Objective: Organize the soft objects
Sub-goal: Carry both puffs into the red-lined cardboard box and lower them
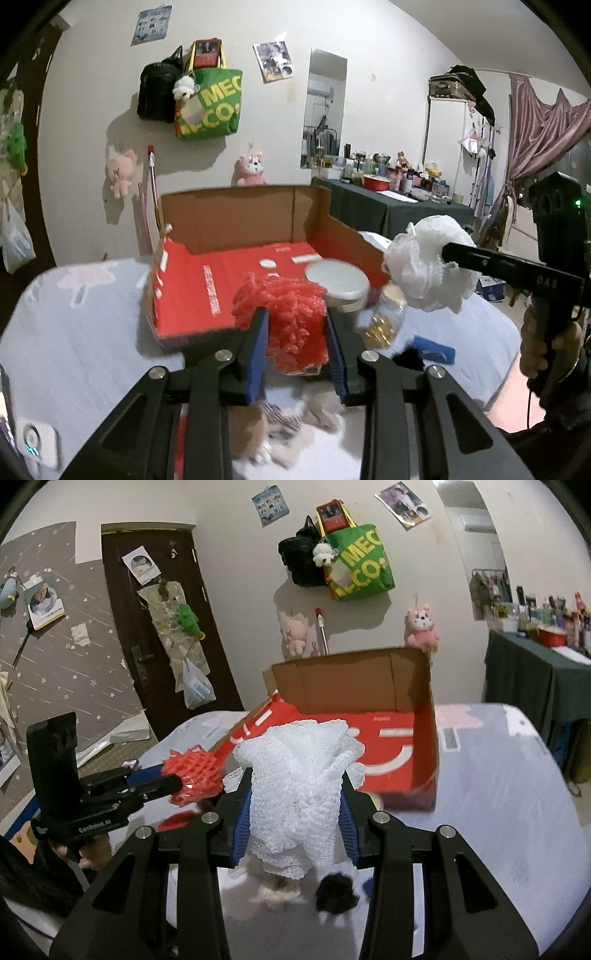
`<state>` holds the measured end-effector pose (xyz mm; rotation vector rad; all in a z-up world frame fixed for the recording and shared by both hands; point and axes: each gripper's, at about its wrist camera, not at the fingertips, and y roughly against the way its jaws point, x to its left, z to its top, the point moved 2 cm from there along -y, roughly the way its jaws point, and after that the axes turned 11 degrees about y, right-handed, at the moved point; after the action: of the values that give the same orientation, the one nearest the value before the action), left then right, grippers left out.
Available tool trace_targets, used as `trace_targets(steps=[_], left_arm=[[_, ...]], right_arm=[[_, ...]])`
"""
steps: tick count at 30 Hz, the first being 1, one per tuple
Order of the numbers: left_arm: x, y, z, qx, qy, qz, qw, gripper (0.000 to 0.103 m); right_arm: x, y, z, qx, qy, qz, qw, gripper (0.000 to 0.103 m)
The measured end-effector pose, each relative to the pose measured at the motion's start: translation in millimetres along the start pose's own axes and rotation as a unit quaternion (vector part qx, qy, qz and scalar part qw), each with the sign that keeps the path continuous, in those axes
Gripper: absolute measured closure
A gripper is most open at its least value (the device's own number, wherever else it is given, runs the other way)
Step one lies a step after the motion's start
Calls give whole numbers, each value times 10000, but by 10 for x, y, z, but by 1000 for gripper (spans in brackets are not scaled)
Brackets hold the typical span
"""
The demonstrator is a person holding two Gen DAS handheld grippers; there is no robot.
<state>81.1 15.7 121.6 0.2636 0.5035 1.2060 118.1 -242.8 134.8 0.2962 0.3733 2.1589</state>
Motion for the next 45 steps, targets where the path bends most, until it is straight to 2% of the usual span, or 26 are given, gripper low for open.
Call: trace_targets(steps=[4,8,11,17,22,30,32,37,45], left_arm=[[88,-121,333,22,-196,-47,9998,71],[137,-397,643,224,-482,-26,9986,71],[150,-688,858,442,-696,-2,9966,71],[137,-1392,1092,938,-1058,31,9899,71],[229,-1982,1141,1350,-1110,173,9845,71],[447,-2707,1100,1755,-1109,475,9771,70],[480,-2803,1062,1815,-1131,502,9756,70],[548,-2973,1011,1898,-1183,551,9731,69],[540,-2976,1015,1895,-1184,502,9734,64]], right_arm=[[-133,-138,253,114,142,-60,9998,65],[-305,-433,560,359,254,-8,9990,65],[-439,-802,793,674,355,4,9971,65],[-686,-1595,991,1247,377,-113,9914,65],[-941,-2317,966,1823,139,-222,9829,65],[-1196,-3016,846,2433,-163,-353,9692,65],[-1253,-3115,806,2443,-198,-433,9685,64],[-1400,-3335,684,2667,-495,-323,9620,64],[-1419,-3329,632,2746,-549,-278,9596,60]])
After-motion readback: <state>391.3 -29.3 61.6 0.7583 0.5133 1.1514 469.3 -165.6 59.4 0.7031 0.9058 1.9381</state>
